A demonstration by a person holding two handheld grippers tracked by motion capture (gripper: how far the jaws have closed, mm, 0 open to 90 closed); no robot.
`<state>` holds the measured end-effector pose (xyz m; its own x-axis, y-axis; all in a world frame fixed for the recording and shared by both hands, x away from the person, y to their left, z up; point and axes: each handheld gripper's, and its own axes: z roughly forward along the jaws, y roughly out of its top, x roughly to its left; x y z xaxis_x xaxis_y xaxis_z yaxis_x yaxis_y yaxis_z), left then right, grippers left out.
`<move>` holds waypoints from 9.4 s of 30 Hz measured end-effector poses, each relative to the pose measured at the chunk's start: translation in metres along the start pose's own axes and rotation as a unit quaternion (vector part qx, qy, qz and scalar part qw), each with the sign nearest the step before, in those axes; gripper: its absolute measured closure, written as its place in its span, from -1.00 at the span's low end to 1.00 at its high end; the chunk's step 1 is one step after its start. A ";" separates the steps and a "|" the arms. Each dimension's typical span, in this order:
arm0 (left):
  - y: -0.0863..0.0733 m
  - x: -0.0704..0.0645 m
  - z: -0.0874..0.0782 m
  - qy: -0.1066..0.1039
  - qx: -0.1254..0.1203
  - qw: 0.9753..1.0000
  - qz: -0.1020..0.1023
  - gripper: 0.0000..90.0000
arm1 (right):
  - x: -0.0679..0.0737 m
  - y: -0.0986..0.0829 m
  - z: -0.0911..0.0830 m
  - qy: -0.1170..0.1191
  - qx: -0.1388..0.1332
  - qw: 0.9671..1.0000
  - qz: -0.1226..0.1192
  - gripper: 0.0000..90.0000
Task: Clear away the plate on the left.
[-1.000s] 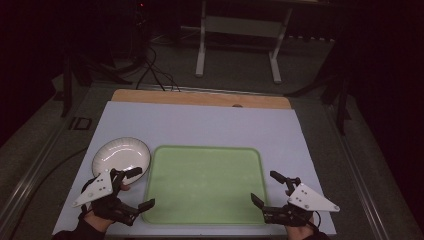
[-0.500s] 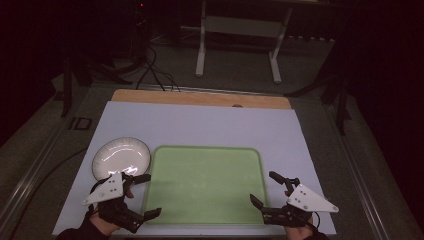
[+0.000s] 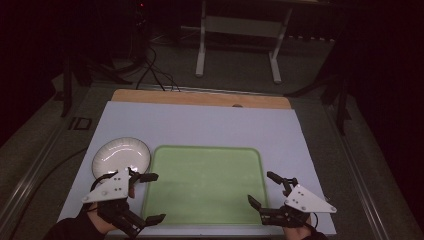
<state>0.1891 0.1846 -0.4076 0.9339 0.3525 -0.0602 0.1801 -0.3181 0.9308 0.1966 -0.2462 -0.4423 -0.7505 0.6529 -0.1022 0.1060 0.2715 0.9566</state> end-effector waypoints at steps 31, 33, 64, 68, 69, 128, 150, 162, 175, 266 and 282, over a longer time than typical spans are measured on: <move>0.033 0.061 -0.035 0.091 -0.033 0.995 -0.034 -0.97 | 0.003 0.001 0.000 0.006 -0.005 1.000 -0.005 -0.71; 0.031 0.065 -0.039 0.099 -0.033 0.994 -0.041 -0.97 | 0.003 0.001 0.000 0.006 -0.004 1.000 -0.005 -0.71; -0.061 0.123 -0.103 0.250 -0.016 0.947 -0.202 -0.90 | 0.009 0.002 0.005 0.008 0.003 1.000 -0.021 -0.70; -0.070 0.128 -0.104 0.261 -0.005 0.939 -0.223 -0.90 | 0.009 0.002 0.005 0.010 0.003 1.000 -0.020 -0.70; -0.073 0.129 -0.104 0.267 0.001 0.937 -0.227 -0.90 | 0.009 0.002 0.005 0.009 0.002 1.000 -0.020 -0.70; -0.154 0.176 -0.100 0.278 0.115 0.795 -0.526 0.58 | 0.008 0.000 0.009 0.016 0.007 1.000 -0.012 -0.70; -0.156 0.186 -0.092 0.265 0.078 0.778 -0.564 0.88 | 0.006 -0.001 0.009 0.014 0.007 1.000 -0.008 -0.69; -0.150 0.190 -0.099 0.262 0.056 0.775 -0.572 0.87 | 0.005 -0.002 0.009 0.013 0.006 1.000 -0.002 -0.69; -0.133 0.186 -0.119 0.268 0.030 0.780 -0.565 0.85 | 0.003 -0.002 0.009 0.013 0.005 1.000 0.005 -0.69; -0.003 0.147 0.063 0.114 0.131 0.891 -0.420 0.84 | 0.000 -0.001 -0.002 0.004 -0.009 1.000 0.003 -0.69; -0.003 0.138 0.110 0.070 0.157 0.898 -0.405 0.84 | 0.000 -0.001 -0.003 0.005 -0.010 1.000 0.002 -0.69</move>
<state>0.3512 0.1373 -0.4589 0.4127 0.6801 -0.6059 0.8816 -0.1311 0.4534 0.1948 -0.2488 -0.4429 -0.7564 0.6471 -0.0951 0.0970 0.2548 0.9621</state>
